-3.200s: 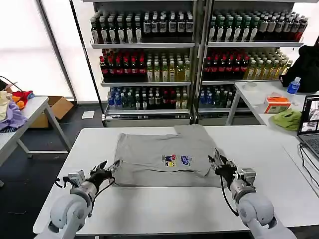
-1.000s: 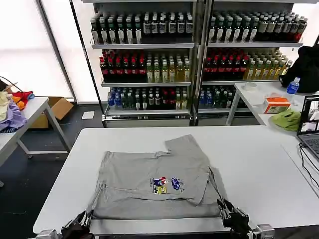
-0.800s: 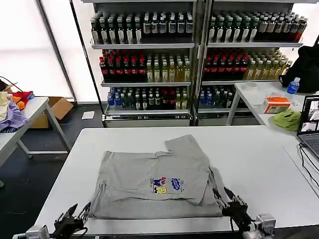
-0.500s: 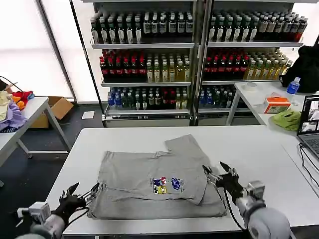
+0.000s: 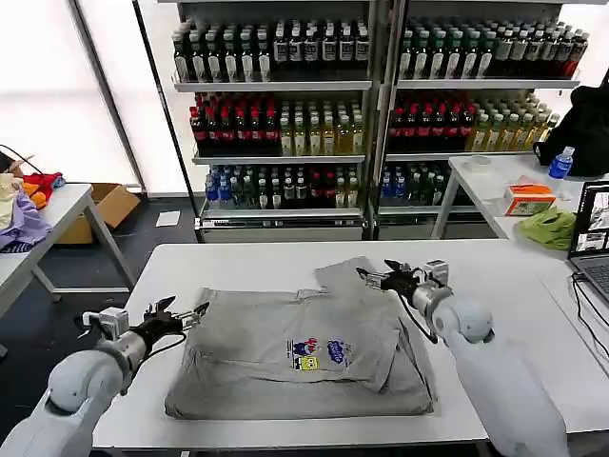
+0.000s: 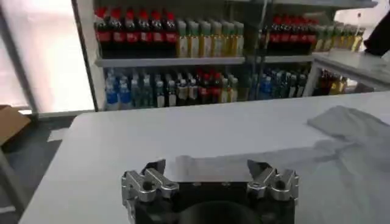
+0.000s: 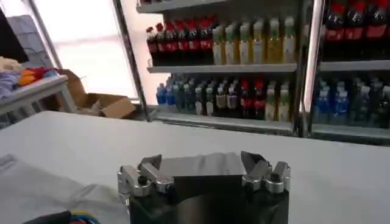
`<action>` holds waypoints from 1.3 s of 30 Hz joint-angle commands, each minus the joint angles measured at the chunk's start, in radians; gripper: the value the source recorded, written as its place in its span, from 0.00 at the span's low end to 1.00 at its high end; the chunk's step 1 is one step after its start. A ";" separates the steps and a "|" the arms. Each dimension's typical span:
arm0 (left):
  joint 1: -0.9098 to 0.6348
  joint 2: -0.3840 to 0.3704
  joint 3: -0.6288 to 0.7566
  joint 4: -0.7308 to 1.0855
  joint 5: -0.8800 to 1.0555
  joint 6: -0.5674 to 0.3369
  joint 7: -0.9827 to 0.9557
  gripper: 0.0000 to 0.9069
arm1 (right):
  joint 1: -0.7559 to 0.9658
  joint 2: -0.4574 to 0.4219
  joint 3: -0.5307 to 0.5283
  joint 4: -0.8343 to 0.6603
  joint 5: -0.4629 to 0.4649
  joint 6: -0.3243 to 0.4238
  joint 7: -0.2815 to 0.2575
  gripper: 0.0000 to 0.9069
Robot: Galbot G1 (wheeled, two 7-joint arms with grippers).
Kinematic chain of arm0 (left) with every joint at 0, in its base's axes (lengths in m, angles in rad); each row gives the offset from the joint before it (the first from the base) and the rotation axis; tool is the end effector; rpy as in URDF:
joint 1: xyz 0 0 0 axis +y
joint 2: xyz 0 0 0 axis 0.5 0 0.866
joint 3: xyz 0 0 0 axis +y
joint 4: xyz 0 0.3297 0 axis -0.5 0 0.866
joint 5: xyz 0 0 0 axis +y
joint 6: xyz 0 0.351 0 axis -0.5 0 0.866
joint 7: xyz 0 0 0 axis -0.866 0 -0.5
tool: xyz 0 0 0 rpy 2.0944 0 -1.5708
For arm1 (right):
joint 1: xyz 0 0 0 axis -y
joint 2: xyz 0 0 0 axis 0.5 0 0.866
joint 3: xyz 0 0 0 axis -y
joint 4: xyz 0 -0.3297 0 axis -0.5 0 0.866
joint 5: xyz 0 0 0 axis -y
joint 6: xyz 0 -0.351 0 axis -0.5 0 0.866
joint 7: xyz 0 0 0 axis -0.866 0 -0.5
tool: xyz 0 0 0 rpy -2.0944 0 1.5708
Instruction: Fold and organize the clothes.
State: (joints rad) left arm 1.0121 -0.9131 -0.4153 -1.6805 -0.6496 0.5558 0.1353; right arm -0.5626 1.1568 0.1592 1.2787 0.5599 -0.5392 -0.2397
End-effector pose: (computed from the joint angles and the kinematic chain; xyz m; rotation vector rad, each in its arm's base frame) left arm 0.3555 0.1482 -0.2412 -0.3755 -2.6147 -0.0177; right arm 0.4841 -0.0636 -0.2453 0.5935 -2.5978 -0.0616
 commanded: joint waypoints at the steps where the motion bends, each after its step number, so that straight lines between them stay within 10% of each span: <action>1: -0.288 0.005 0.199 0.311 0.035 -0.013 0.070 1.00 | 0.190 0.081 -0.076 -0.287 -0.041 -0.007 -0.043 1.00; 10: -0.317 -0.034 0.229 0.413 0.044 -0.015 0.067 1.00 | 0.194 0.137 -0.055 -0.351 -0.070 -0.019 -0.023 1.00; 13: -0.306 -0.041 0.226 0.405 0.046 -0.013 0.066 1.00 | 0.189 0.143 -0.053 -0.347 -0.066 -0.034 -0.024 0.67; 20: -0.264 -0.037 0.219 0.350 0.047 0.005 0.065 0.52 | 0.174 0.139 -0.089 -0.340 -0.075 -0.039 -0.010 0.00; 26: -0.249 -0.040 0.212 0.347 0.040 0.007 0.065 0.02 | 0.155 0.138 -0.075 -0.322 -0.039 -0.038 0.002 0.00; 39: -0.241 -0.028 0.210 0.308 -0.014 0.017 0.051 0.01 | 0.128 0.133 -0.028 -0.223 0.065 -0.007 0.037 0.00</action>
State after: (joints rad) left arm 0.7731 -0.9403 -0.2124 -1.3688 -0.6382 0.5690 0.1969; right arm -0.4300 1.2874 0.1174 0.9991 0.5630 -0.5586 -0.2140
